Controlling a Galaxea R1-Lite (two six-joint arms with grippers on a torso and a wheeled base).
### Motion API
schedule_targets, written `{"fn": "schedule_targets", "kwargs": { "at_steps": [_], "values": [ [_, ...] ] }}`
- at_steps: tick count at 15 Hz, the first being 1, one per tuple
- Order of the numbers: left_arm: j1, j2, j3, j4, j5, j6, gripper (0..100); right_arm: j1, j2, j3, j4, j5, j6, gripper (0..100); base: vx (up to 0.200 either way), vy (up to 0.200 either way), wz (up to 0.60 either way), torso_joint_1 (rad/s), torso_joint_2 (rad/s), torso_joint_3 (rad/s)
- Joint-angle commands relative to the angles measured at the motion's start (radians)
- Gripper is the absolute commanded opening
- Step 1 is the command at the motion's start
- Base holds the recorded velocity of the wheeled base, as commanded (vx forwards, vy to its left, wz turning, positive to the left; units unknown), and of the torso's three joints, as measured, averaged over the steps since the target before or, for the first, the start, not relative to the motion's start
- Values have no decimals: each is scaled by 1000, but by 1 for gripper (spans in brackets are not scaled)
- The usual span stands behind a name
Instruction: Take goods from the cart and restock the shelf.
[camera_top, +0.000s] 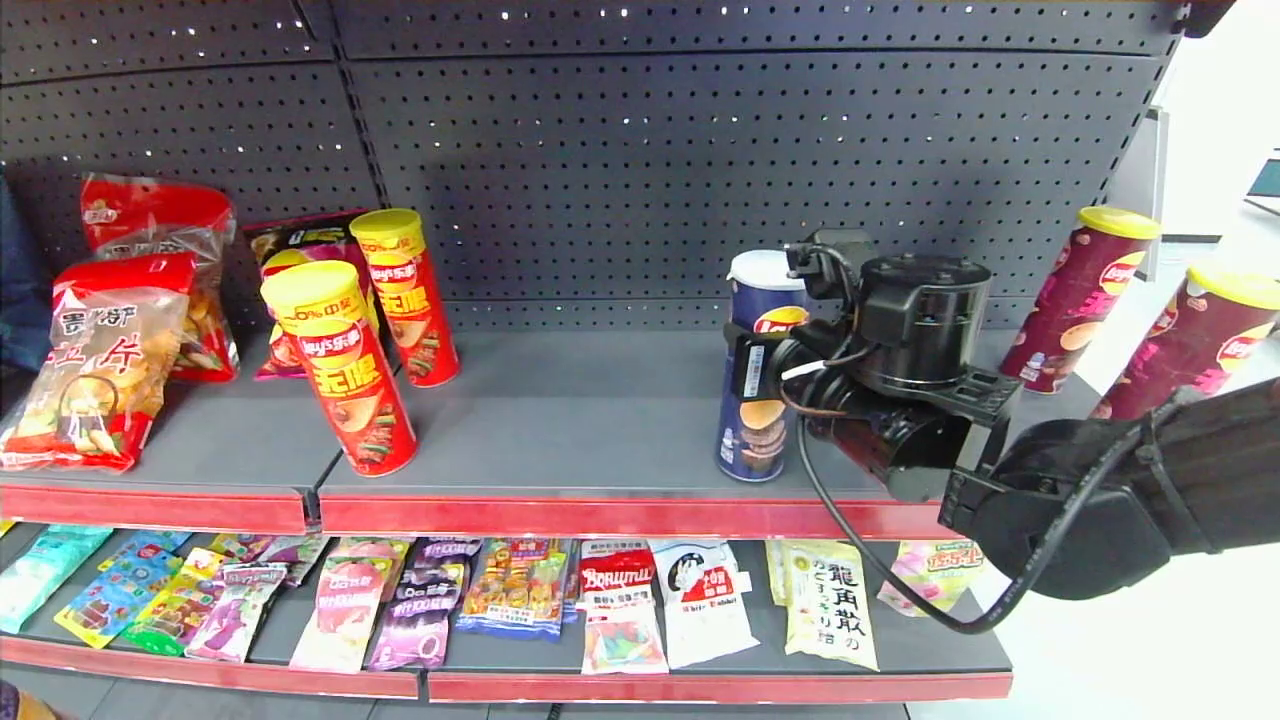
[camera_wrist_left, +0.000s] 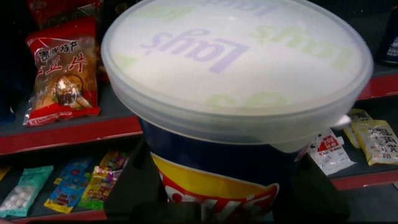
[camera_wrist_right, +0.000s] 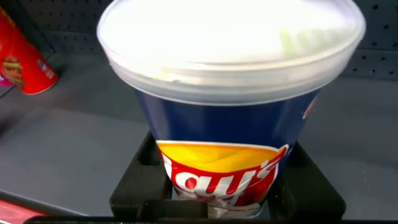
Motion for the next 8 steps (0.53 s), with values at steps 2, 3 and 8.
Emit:
{"fn": "schedule_targets", "kwargs": {
  "at_steps": [2, 3, 8],
  "values": [
    [0, -3, 1, 0, 0, 0, 0, 12, -2, 6, 0, 0, -5, 0, 0, 0, 0, 0, 0, 0],
    [0, -7, 1, 0, 0, 0, 0, 13, -2, 6, 0, -2, -5, 0, 0, 0, 0, 0, 0, 0],
    [0, -8, 1, 0, 1, 0, 0, 19, 1, 10, 0, -37, -6, 0, 0, 0, 0, 0, 0, 0]
  ]
}}
